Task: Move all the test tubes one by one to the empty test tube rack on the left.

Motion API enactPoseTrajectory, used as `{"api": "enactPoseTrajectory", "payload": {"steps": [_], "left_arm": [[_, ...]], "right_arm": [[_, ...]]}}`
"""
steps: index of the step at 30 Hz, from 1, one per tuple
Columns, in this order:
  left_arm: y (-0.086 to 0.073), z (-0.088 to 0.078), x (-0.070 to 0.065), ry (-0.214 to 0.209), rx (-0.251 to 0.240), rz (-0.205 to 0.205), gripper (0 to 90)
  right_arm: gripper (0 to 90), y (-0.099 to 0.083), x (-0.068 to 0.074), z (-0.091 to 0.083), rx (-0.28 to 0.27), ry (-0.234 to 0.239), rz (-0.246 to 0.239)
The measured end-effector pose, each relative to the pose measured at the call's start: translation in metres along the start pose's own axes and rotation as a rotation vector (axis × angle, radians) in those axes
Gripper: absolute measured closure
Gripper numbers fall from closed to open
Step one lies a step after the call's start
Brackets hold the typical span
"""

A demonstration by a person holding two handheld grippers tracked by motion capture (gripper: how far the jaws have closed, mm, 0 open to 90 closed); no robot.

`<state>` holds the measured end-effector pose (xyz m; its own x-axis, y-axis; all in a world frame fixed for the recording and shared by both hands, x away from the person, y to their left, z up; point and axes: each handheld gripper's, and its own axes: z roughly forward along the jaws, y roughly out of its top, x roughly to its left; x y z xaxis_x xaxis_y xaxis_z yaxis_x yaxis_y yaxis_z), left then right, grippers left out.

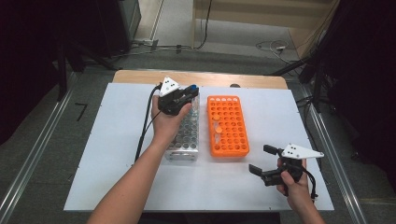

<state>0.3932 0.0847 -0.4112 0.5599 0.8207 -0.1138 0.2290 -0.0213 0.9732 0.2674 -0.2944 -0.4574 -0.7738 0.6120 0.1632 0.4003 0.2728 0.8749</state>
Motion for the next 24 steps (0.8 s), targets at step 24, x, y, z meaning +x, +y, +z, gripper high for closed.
{"api": "enactPoseTrajectory", "payload": {"steps": [24], "left_arm": [[-0.012, 0.004, -0.011, 0.051, 0.160, 0.038, 71.2]], "right_arm": [[0.0, -0.001, 0.000, 0.002, 0.002, -0.007, 0.006]]}}
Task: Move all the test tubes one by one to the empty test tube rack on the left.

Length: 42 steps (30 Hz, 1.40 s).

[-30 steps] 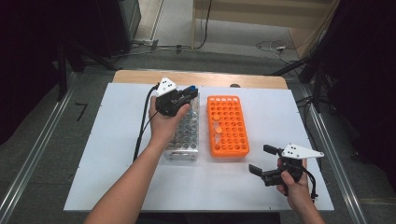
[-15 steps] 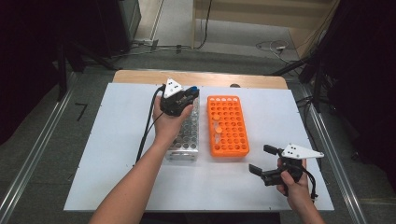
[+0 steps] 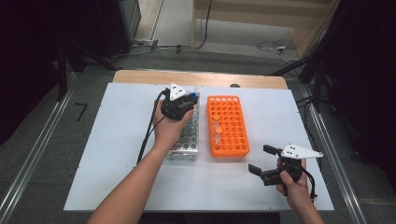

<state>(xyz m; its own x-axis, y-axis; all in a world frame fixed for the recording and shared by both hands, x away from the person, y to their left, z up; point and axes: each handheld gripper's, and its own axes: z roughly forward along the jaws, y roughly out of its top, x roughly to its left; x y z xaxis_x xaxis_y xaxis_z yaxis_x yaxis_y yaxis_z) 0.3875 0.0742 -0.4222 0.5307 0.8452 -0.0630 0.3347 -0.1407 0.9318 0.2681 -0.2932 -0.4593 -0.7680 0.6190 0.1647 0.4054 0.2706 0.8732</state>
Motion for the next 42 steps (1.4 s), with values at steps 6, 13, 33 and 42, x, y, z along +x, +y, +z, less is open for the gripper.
{"api": "enactPoseTrajectory", "payload": {"steps": [6, 13, 33, 42], "left_arm": [[0.002, -0.008, -0.002, -0.050, -0.018, -0.034, 47.9], [-0.003, -0.026, -0.009, -0.121, -0.038, -0.062, 19.6], [-0.037, -0.108, -0.030, -0.239, -0.061, -0.033, 0.0], [-0.063, -0.126, -0.033, -0.241, -0.046, -0.048, 0.0]], "right_arm": [[0.0, 0.000, 0.000, 0.001, 0.002, 0.000, 0.000], [0.0, 0.000, 0.000, 0.003, 0.004, 0.007, 0.003], [0.0, 0.008, 0.004, 0.013, 0.015, 0.009, -0.001], [0.0, 0.016, 0.004, 0.018, 0.016, 0.023, -0.006]]}}
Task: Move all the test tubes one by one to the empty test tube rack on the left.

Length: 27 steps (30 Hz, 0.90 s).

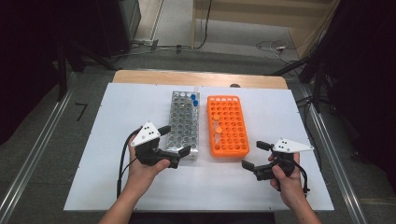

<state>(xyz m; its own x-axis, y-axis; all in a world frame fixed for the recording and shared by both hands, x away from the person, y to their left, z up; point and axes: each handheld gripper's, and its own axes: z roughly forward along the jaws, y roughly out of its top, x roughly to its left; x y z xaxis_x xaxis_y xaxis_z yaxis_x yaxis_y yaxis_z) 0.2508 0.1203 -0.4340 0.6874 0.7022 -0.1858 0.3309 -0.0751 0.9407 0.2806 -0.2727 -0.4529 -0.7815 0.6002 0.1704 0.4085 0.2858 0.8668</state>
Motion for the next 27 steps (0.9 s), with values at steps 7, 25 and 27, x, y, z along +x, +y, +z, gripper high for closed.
{"api": "enactPoseTrajectory", "payload": {"steps": [7, 25, 27], "left_arm": [[-0.013, -0.013, -0.003, -0.020, -0.006, -0.032, 0.0], [-0.030, -0.018, -0.001, -0.014, 0.021, -0.046, 0.0], [-0.030, -0.018, -0.001, -0.011, 0.019, -0.052, 0.0]], "right_arm": [[3.6, 0.011, 0.002, 0.010, -0.011, 0.019, 0.003], [37.6, 0.022, 0.014, 0.076, 0.047, -0.054, 0.034], [41.1, 0.022, 0.014, 0.082, 0.059, -0.076, 0.033]]}}
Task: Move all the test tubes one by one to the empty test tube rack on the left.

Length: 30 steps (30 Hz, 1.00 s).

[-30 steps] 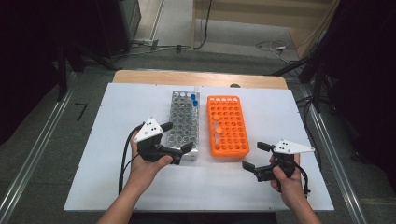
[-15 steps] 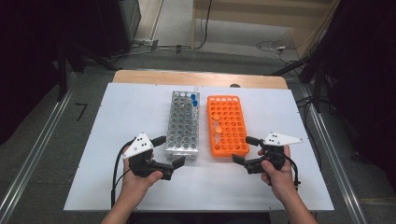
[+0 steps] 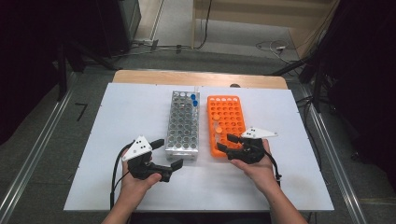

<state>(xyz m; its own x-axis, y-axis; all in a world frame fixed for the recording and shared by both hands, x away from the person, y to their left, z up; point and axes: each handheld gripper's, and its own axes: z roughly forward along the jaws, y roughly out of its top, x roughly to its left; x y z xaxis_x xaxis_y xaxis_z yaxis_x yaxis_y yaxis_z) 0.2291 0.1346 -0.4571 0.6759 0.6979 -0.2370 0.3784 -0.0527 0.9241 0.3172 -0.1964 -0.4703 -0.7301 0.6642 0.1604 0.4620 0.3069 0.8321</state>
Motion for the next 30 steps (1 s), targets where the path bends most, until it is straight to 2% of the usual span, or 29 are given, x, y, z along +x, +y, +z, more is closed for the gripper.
{"api": "enactPoseTrajectory", "payload": {"steps": [7, 14, 18, 24, 30], "left_arm": [[-0.001, 0.001, 0.000, -0.001, 0.003, 0.000, 0.0], [-0.002, 0.003, 0.000, -0.005, 0.009, 0.003, 0.0], [-0.003, 0.003, 0.000, -0.005, 0.009, 0.001, 0.0], [-0.001, 0.003, -0.001, -0.007, 0.005, 0.003, 0.0], [0.000, 0.004, -0.004, -0.009, -0.001, 0.009, 0.0]], "right_arm": [[51.4, 0.002, 0.006, 0.017, 0.013, -0.058, -0.040], [61.8, 0.000, 0.011, 0.026, -0.026, -0.103, -0.069], [71.8, -0.001, 0.013, 0.027, -0.037, -0.102, -0.083], [72.8, 0.002, 0.012, 0.021, -0.066, -0.093, -0.081], [73.0, 0.007, 0.010, 0.005, -0.103, -0.071, -0.064]]}}
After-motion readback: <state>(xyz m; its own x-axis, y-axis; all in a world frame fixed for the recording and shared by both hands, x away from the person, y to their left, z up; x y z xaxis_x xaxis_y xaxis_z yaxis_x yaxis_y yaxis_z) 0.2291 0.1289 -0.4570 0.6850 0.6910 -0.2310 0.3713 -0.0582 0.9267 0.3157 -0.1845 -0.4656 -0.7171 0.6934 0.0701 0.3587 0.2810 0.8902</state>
